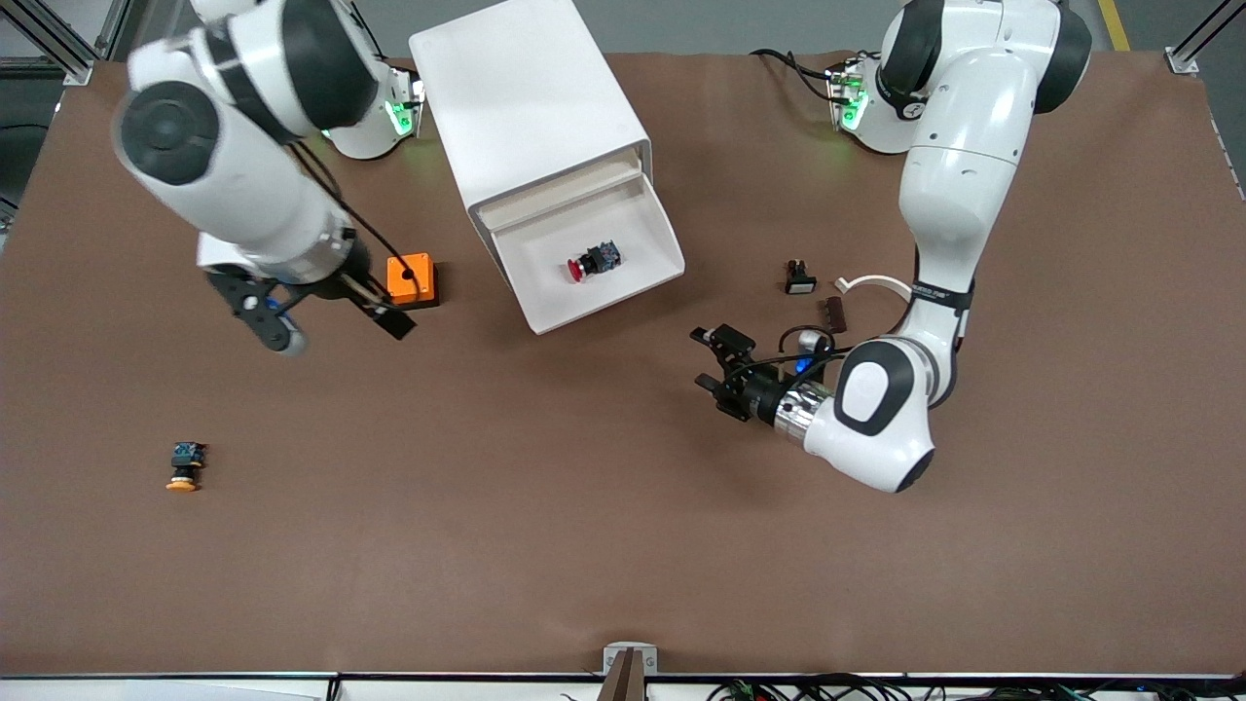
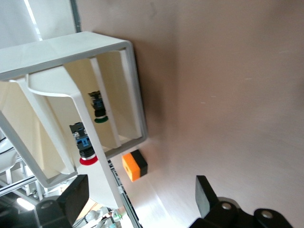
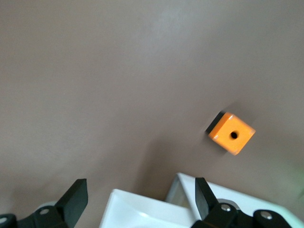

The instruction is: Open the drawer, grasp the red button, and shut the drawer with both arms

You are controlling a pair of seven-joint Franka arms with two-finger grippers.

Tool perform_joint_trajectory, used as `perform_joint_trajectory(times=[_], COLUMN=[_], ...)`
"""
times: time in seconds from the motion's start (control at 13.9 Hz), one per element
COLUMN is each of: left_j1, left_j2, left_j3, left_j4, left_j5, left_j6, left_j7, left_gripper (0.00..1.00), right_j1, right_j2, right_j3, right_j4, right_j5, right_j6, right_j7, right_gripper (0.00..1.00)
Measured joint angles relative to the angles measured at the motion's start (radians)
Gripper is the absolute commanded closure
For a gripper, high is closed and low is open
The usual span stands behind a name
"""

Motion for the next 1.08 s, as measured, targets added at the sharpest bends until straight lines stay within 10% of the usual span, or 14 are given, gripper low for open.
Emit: perform_joint_trajectory(times=[1.08], left_j1=[0.017], left_j2=[-0.166], left_j3=[0.112], left_j4=[0.005], left_j5=[0.307], left_j6=[-0.002], left_j7=[0.373], left_gripper=[0.01], right_j1=[0.330], right_j2=[0.133], right_j3=[-0.001], right_j4=[-0.070], right_j5=[0.005], right_j6=[0.185], right_j7=[0.493], right_gripper=[0.00])
